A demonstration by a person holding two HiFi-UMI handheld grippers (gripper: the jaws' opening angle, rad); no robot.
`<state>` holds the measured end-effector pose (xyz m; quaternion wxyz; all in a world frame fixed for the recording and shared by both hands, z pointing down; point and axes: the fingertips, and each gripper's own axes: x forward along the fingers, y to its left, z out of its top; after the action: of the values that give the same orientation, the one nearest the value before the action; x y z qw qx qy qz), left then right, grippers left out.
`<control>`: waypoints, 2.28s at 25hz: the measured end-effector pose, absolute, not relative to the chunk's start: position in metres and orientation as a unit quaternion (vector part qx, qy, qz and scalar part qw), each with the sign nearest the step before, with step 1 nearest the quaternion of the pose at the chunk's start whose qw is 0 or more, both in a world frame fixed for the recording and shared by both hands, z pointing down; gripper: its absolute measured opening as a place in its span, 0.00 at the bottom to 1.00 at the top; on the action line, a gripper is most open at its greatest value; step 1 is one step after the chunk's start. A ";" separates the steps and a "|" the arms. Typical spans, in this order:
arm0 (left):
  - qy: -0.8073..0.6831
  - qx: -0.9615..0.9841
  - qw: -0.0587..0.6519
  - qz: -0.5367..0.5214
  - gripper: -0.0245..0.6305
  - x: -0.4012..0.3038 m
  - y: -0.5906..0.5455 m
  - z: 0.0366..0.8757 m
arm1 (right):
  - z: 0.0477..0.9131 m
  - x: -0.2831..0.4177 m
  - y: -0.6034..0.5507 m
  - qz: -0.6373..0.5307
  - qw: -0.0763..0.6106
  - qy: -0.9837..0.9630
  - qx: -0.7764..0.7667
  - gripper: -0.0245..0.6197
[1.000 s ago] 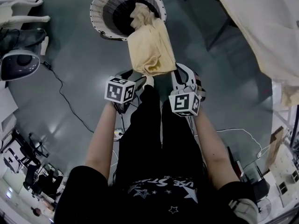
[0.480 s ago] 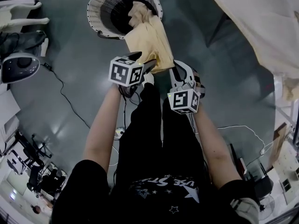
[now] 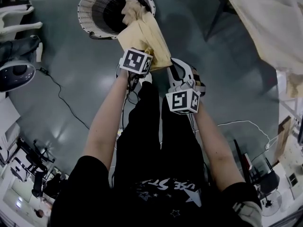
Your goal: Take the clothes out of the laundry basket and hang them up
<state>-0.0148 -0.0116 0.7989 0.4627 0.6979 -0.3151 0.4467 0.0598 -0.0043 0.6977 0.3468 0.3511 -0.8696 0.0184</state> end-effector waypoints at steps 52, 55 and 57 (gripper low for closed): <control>-0.348 0.927 0.101 -0.102 0.11 0.060 0.034 0.084 | 0.166 0.235 0.113 -0.097 0.151 -0.828 0.532 0.11; -0.291 0.945 0.107 -0.106 0.11 0.086 0.056 0.083 | 0.160 0.257 0.148 -0.111 0.140 -0.792 0.583 0.11; -0.249 0.956 0.105 -0.110 0.11 0.104 0.072 0.082 | 0.156 0.269 0.176 -0.111 0.136 -0.763 0.622 0.11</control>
<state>0.1044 0.0717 0.0825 0.1045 0.9565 -0.2495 -0.1096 0.2689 0.1756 0.1562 0.1361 0.6225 -0.7628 -0.1106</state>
